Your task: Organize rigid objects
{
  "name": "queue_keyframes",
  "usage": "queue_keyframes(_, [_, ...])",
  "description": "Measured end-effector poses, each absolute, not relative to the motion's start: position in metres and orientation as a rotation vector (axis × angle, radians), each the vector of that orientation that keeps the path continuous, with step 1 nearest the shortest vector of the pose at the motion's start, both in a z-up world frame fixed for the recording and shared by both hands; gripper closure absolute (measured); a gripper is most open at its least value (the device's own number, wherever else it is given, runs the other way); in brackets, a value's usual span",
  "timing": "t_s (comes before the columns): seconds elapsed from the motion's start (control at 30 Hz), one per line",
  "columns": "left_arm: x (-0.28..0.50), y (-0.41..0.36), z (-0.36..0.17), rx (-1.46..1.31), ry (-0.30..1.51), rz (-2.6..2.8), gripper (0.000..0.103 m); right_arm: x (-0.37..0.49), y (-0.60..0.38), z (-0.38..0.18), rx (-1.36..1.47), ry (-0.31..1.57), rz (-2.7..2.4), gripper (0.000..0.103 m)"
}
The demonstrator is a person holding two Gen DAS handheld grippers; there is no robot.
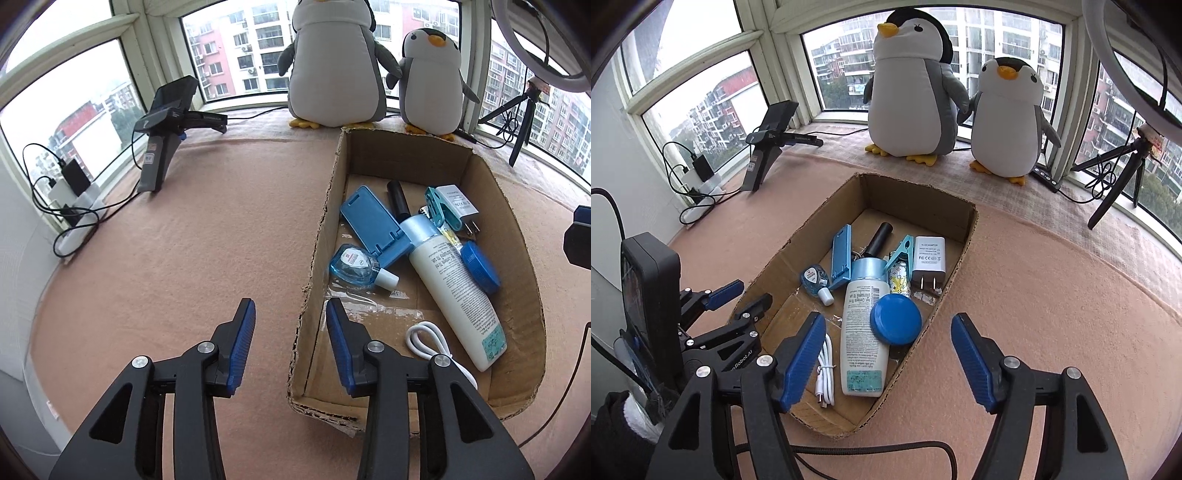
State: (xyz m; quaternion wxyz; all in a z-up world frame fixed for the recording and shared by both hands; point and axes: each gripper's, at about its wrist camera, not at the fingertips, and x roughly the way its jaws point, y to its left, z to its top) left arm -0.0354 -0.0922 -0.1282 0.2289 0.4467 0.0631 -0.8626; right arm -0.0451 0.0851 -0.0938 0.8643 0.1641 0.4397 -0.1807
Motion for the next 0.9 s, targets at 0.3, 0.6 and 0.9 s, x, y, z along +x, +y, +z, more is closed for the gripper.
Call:
queue_keyframes(0.3, [-0.022, -0.074, -0.085, 1.146, 0.138, -2.453, 0.054, -0.074, 0.091, -0.064, 0.348, 0.852, -0.417, 0.03])
queue_keyframes(0.6, [-0.005, -0.047, -0.051, 1.122, 0.102, -2.522, 0.041, -0.111, 0.1, -0.043, 0.389, 0.785, -0.463, 0.026])
queue_keyframes(0.9, [0.008, -0.03, -0.018, 1.048, 0.088, -2.572, 0.03, -0.152, 0.106, -0.014, 0.419, 0.678, -0.542, 0.022])
